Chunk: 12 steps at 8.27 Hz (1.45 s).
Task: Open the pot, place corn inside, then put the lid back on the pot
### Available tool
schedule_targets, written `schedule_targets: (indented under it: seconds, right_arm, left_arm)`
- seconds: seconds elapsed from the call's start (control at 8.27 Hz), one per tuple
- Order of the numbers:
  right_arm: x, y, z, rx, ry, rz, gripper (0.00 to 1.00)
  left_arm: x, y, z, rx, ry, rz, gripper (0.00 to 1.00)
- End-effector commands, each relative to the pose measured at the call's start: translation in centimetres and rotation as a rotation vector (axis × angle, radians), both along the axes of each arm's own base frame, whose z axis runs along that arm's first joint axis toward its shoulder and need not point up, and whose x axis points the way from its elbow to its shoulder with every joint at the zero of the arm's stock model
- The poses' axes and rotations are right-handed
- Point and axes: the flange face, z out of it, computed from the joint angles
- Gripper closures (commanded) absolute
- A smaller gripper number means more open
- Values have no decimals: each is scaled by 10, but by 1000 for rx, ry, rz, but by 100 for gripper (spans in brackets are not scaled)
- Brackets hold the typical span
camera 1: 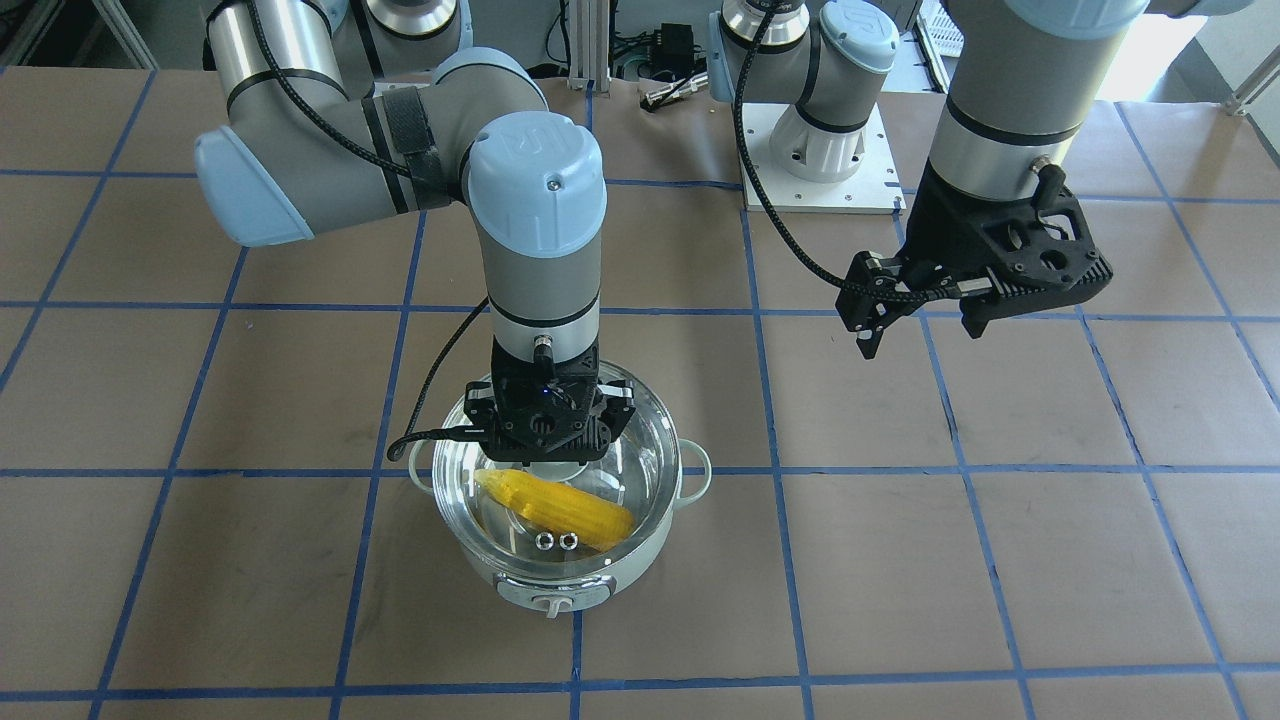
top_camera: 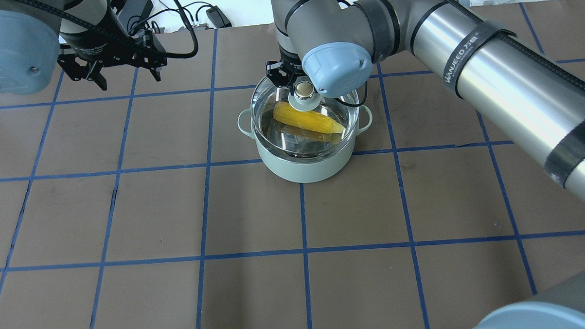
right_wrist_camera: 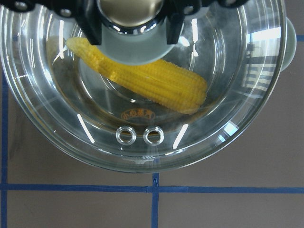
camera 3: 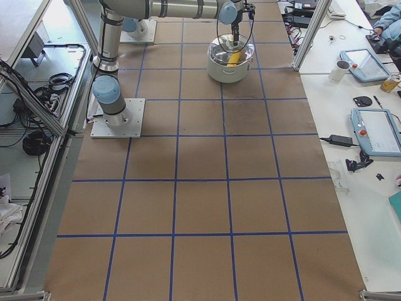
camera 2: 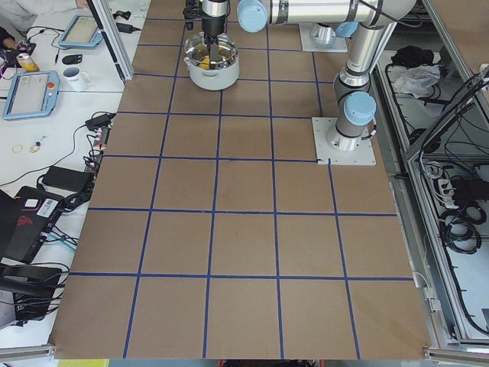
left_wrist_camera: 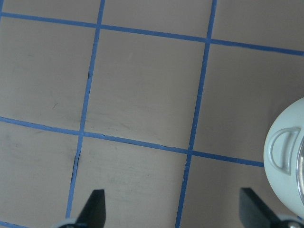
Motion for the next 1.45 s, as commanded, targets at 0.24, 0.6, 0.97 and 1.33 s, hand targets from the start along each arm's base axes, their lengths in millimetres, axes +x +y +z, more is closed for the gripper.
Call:
schedule_targets:
  seconds: [0.24,0.6,0.97,1.33]
  right_arm:
    - [4,2,-12,19,-2,-3,88]
    - [3,2,-15,25,-4,-10,84]
    - [1,5,-22,36,10,-14,80]
    - [1,6,-22,37,12,-13,63]
  left_arm:
    - [-15,-1,-15,35,8,-29,0]
    - [-25,2,-16,43,51,-42,0]
    - [-25,4,-14,37,57,-43,0]
    - [-25,3,-16,40,58,-31,0]
